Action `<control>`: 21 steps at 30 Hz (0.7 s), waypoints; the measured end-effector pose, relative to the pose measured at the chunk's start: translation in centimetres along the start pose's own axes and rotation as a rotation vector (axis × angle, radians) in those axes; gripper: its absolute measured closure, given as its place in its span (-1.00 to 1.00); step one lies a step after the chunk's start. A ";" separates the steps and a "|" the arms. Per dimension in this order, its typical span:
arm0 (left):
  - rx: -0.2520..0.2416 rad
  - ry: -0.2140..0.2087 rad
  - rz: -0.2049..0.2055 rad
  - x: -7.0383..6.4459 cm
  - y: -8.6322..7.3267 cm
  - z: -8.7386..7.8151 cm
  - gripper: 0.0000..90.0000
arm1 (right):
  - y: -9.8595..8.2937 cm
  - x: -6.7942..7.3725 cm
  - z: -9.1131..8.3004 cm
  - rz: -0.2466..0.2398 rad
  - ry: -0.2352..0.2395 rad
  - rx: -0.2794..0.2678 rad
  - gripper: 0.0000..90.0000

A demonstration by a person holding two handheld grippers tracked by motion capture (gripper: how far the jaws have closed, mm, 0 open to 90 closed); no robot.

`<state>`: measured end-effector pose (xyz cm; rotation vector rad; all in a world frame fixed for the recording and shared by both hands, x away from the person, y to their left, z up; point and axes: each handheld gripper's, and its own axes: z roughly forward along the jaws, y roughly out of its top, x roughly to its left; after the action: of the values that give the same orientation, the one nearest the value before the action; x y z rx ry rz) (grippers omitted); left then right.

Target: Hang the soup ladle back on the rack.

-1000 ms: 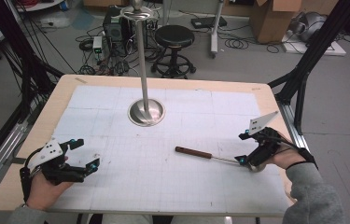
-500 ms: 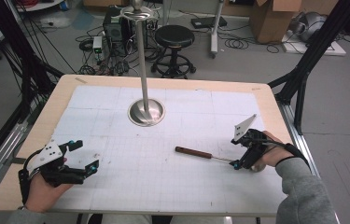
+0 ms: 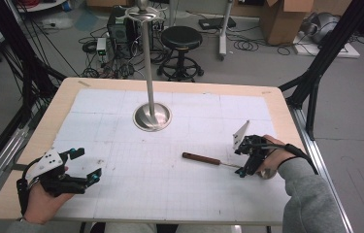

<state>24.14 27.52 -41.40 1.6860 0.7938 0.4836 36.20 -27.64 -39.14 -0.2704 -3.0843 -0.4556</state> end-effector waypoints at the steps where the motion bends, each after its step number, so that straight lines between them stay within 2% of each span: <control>1: 0.001 0.001 -0.001 0.0 0.0 0.0 -0.96 | 0.0 -0.1 0.1 0.000 0.000 0.010 -0.48; 8: 0.005 0.002 -0.002 0.0 0.0 0.0 -0.96 | -0.1 -0.4 1.0 -0.006 0.014 0.077 -0.10; 15: 0.000 -0.004 -0.004 -0.1 0.0 0.1 -0.96 | 0.3 -0.1 1.4 -0.023 -0.005 0.130 0.24; 21: 0.001 -0.003 -0.004 -0.1 0.0 0.0 -0.96 | 0.5 0.2 1.6 -0.020 -0.013 0.205 0.57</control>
<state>24.13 27.45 -41.36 1.6855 0.7950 0.4785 36.15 -26.70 -40.52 -0.2384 -3.1151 -0.1353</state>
